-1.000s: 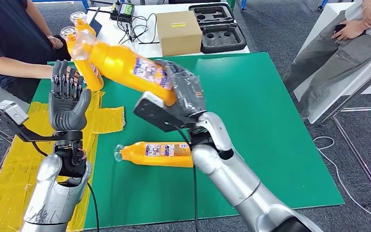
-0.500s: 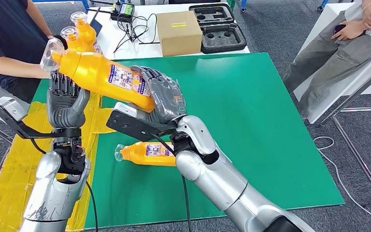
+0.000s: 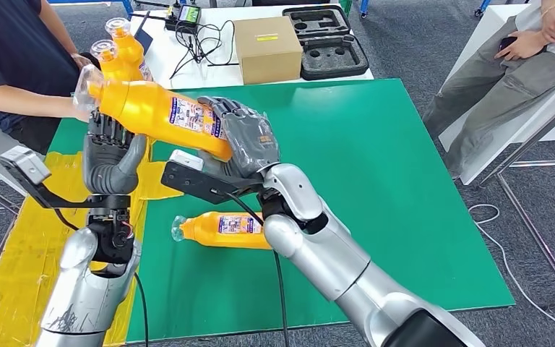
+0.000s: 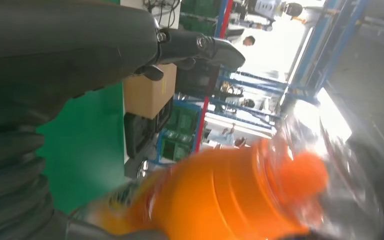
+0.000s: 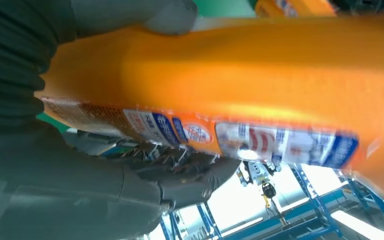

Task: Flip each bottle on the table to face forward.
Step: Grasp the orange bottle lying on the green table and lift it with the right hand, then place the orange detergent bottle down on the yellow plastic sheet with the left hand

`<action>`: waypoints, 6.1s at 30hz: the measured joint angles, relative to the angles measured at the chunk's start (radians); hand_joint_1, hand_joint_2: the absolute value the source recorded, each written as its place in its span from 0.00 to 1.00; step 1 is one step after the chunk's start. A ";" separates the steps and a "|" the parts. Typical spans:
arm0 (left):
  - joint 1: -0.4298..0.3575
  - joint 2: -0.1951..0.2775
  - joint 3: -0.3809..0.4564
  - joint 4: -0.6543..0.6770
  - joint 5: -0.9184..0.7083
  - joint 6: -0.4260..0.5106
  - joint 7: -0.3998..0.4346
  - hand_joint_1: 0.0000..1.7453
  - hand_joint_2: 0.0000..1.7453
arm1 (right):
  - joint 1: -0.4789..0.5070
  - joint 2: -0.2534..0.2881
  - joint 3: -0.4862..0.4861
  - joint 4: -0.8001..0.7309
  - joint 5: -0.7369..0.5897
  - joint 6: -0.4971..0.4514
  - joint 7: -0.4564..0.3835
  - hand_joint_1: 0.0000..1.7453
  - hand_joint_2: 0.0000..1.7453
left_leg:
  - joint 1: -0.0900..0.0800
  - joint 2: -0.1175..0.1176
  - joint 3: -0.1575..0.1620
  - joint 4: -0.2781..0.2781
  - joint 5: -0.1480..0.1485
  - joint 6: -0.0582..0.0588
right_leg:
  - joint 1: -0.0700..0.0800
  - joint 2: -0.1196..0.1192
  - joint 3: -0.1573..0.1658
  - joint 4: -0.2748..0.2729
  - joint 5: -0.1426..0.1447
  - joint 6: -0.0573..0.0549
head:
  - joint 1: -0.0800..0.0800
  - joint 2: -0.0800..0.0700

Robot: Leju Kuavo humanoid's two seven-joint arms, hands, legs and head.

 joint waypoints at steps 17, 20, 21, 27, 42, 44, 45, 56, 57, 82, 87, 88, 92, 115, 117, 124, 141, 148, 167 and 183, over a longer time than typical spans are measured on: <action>-0.007 -0.016 -0.046 -0.008 0.000 -0.011 0.009 0.00 1.00 | -0.066 0.018 -0.067 0.140 0.029 -0.025 0.015 1.00 1.00 | 0.000 0.000 0.000 0.000 0.000 0.000 | 0.000 0.000 0.000 0.000 0.000 0.000 | 0.000 0.000; -0.007 -0.016 -0.047 -0.008 0.002 -0.011 0.012 0.00 1.00 | -0.065 0.023 -0.068 0.141 0.044 -0.018 0.015 1.00 1.00 | 0.000 0.000 0.000 0.000 0.000 0.000 | 0.000 0.000 0.000 0.000 0.000 0.000 | 0.000 0.000; -0.007 -0.017 -0.048 -0.008 0.004 -0.011 0.013 0.00 1.00 | -0.065 0.025 -0.068 0.140 0.049 -0.015 0.015 1.00 1.00 | 0.000 0.000 0.000 0.000 0.000 0.000 | 0.000 0.000 0.000 0.000 0.000 0.000 | 0.000 0.000; -0.008 -0.019 -0.053 -0.008 0.011 -0.011 0.018 0.00 1.00 | -0.059 0.038 -0.065 0.125 0.069 0.006 0.016 1.00 1.00 | 0.000 0.000 0.000 0.000 0.000 0.000 | 0.000 0.000 0.000 0.000 0.000 0.000 | 0.000 0.000; 0.000 -0.017 -0.044 -0.016 0.019 -0.014 0.007 0.00 1.00 | 0.027 0.034 0.032 -0.041 0.078 0.087 0.010 1.00 1.00 | 0.000 0.000 0.000 0.000 0.000 0.000 | 0.000 0.000 0.000 0.000 0.000 0.000 | 0.000 0.000; 0.001 -0.017 -0.043 -0.019 0.019 -0.017 0.006 0.00 1.00 | 0.034 0.032 0.045 -0.058 0.079 0.099 0.013 1.00 1.00 | 0.000 0.000 0.000 0.000 0.000 0.000 | 0.000 0.000 0.000 0.000 0.000 0.000 | 0.000 0.000; 0.002 -0.017 -0.043 -0.020 0.019 -0.018 0.006 0.00 1.00 | 0.036 0.031 0.053 -0.066 0.082 0.107 0.017 1.00 1.00 | 0.000 0.000 0.000 0.000 0.000 0.000 | 0.000 0.000 0.000 0.000 0.000 0.000 | 0.000 0.000; 0.002 -0.017 -0.043 -0.028 0.020 -0.013 0.005 0.00 1.00 | 0.038 0.031 0.097 -0.094 0.093 0.131 0.063 1.00 1.00 | 0.000 0.000 0.000 0.000 0.000 0.000 | 0.000 0.000 0.000 0.000 0.000 0.000 | 0.000 0.000; 0.002 -0.017 -0.043 -0.028 0.021 -0.013 0.005 0.00 1.00 | 0.038 0.031 0.097 -0.094 0.092 0.132 0.063 1.00 1.00 | 0.000 0.000 0.000 0.000 0.000 0.000 | 0.000 0.000 0.000 0.000 0.000 0.000 | 0.000 0.000; 0.010 -0.017 -0.039 -0.028 0.102 -0.074 0.034 1.00 1.00 | 0.035 0.034 0.110 -0.029 0.076 0.136 0.070 1.00 1.00 | 0.000 0.000 0.000 0.000 0.000 0.000 | 0.000 0.000 -0.001 0.000 0.000 0.000 | 0.000 0.000; 0.011 -0.015 -0.038 -0.028 0.112 -0.074 0.034 1.00 1.00 | 0.032 0.040 0.117 -0.012 0.072 0.137 0.070 0.95 1.00 | 0.000 0.000 0.000 0.000 0.000 0.000 | 0.000 0.000 -0.001 0.000 0.000 0.000 | 0.000 0.000; 0.012 -0.015 -0.038 -0.028 0.113 -0.074 0.034 1.00 1.00 | 0.030 0.041 0.119 -0.009 0.071 0.137 0.070 0.70 1.00 | 0.000 0.000 0.000 0.000 0.000 0.000 | 0.000 0.000 -0.001 0.000 0.000 0.000 | 0.000 0.000; 0.011 -0.015 -0.036 -0.028 0.115 -0.074 0.032 1.00 1.00 | 0.031 0.040 0.125 0.001 0.070 0.131 0.066 0.00 0.00 | 0.000 0.000 0.000 0.000 0.000 0.000 | 0.000 0.000 -0.001 0.000 0.000 0.000 | 0.000 0.000; 0.027 -0.012 0.032 -0.084 0.063 -0.043 0.011 1.00 1.00 | 0.066 -0.053 0.059 -0.112 0.049 0.085 0.057 0.00 0.00 | 0.000 0.000 -0.001 0.000 0.000 0.000 | 0.000 0.000 -0.001 0.000 0.000 0.000 | 0.000 0.000; 0.026 -0.009 0.048 -0.087 0.040 -0.028 0.003 1.00 1.00 | 0.068 -0.067 0.040 -0.136 0.044 0.080 0.054 0.00 0.00 | 0.000 0.000 -0.001 0.000 0.000 0.000 | 0.000 0.000 -0.001 0.000 0.000 0.000 | 0.000 0.000; 0.014 0.031 0.118 -0.076 -0.320 0.209 -0.117 1.00 1.00 | 0.107 -0.154 -0.058 -0.280 0.000 0.007 0.009 0.00 0.00 | 0.000 0.000 -0.001 0.000 0.000 0.000 | 0.000 0.000 -0.001 0.000 0.000 0.000 | 0.000 0.000; -0.057 0.185 0.251 0.321 -1.603 0.647 -0.120 1.00 1.00 | 0.242 -0.330 -0.327 -0.436 -0.137 0.013 -0.073 0.00 0.00 | 0.000 0.001 -0.001 0.000 0.000 0.000 | 0.000 0.001 -0.001 0.000 0.000 0.000 | 0.000 0.000; -0.058 0.189 0.243 0.485 -1.715 0.648 -0.070 1.00 1.00 | 0.250 -0.349 -0.342 -0.436 -0.152 0.019 -0.076 0.00 0.00 | 0.000 0.001 -0.001 0.000 0.000 0.000 | 0.000 0.001 -0.001 0.000 0.000 0.000 | 0.000 0.000; -0.062 0.194 0.169 0.811 -1.688 0.650 -0.047 1.00 1.00 | 0.248 -0.393 -0.337 -0.401 -0.205 -0.002 -0.107 0.00 0.00 | 0.000 0.000 -0.002 0.000 0.000 0.000 | 0.000 0.001 -0.002 0.000 0.000 0.000 | 0.000 0.000; -0.103 0.189 0.113 1.001 -1.639 0.649 -0.060 0.13 0.25 | 0.267 -0.402 -0.323 -0.373 -0.208 -0.002 -0.110 0.00 0.00 | 0.000 0.000 0.000 0.000 0.000 0.000 | 0.000 0.000 0.000 0.000 0.000 0.000 | 0.000 0.000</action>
